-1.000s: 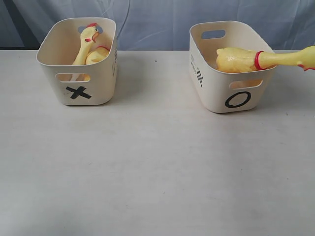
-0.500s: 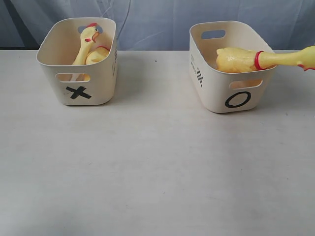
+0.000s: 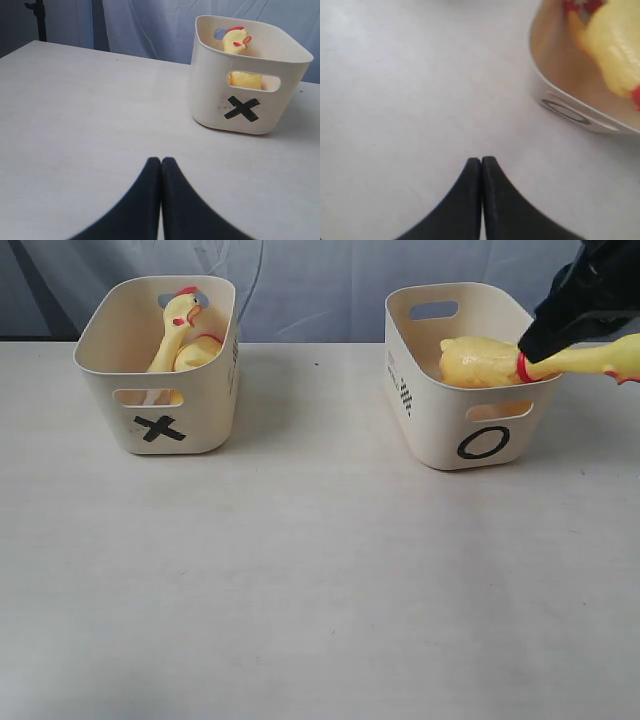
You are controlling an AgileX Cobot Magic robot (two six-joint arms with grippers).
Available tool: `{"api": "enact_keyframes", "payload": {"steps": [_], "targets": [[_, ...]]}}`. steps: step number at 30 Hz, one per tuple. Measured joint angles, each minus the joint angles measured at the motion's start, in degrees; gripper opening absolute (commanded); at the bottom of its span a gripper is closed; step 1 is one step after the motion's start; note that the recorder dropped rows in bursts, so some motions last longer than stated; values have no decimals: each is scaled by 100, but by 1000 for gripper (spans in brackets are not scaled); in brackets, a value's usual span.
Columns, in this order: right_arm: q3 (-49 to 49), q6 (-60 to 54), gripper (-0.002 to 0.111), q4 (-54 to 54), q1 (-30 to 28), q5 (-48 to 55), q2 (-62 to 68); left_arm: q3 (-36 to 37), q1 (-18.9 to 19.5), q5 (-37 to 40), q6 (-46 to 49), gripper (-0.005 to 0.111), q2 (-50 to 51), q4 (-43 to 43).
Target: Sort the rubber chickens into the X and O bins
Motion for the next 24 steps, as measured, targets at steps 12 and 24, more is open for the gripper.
{"api": "enact_keyframes", "payload": {"steps": [12, 24], "targets": [[190, -208, 0, 533, 0, -466, 0, 0, 0, 0, 0, 0, 0, 0], [211, -208, 0, 590, 0, -1144, -159, 0, 0, 0, 0, 0, 0, 0]]}}
